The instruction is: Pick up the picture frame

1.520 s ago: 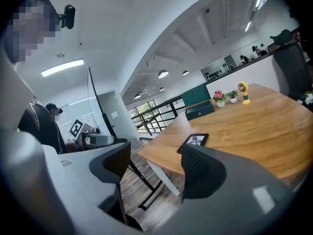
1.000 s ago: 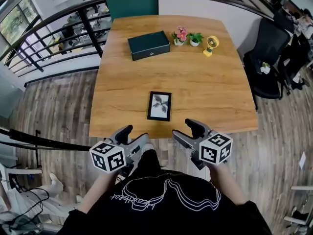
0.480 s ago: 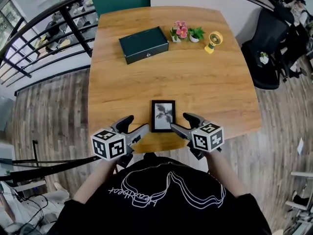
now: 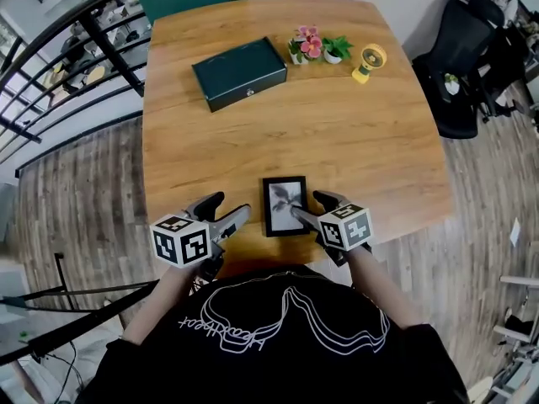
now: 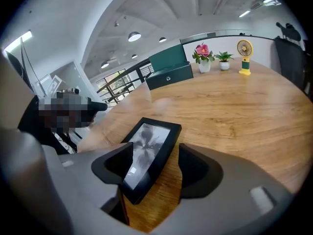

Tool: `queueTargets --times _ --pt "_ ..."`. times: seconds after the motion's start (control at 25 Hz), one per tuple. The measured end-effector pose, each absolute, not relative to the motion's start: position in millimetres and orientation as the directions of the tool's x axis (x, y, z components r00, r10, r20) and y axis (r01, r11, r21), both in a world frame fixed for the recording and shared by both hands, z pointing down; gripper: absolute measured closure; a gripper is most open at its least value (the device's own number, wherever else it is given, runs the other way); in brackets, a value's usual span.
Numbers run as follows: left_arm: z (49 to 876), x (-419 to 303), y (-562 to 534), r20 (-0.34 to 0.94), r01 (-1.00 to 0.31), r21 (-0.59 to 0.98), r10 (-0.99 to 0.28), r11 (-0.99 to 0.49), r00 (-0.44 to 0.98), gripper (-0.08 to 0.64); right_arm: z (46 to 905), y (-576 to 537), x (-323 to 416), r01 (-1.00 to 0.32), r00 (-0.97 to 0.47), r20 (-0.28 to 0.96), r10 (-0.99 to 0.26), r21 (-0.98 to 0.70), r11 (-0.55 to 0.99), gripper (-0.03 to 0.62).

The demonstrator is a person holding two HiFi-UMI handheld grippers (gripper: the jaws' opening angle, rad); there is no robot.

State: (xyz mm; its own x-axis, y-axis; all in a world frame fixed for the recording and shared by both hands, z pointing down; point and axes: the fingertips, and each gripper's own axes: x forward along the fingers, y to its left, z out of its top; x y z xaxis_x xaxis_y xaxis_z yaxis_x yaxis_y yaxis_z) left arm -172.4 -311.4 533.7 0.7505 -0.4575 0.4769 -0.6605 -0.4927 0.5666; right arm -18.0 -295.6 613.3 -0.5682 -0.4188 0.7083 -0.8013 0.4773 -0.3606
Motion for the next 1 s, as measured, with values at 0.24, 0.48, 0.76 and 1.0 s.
queueTargets --times 0.24,0.48,0.76,1.0 --pt "542 -178 -321 0.48 -0.652 0.579 -0.442 -0.489 0.758 0.241 629 -299 -20 -0.831 -0.512 0.764 -0.393 -0.323 0.453 0.346" --pt "543 -175 -322 0.481 -0.658 0.584 -0.451 -0.475 0.752 0.241 634 -301 -14 -0.856 -0.48 0.779 -0.403 -0.315 0.41 0.422" --pt "540 -164 -306 0.5 -0.685 0.579 -0.471 -0.442 0.726 0.241 635 -305 -5 -0.846 -0.527 0.765 -0.37 -0.435 0.308 0.471" --pt "538 -146 -293 0.512 -0.706 0.577 -0.492 -0.41 0.704 0.241 636 -310 -2 -0.828 -0.56 0.731 -0.39 -0.497 0.258 0.482"
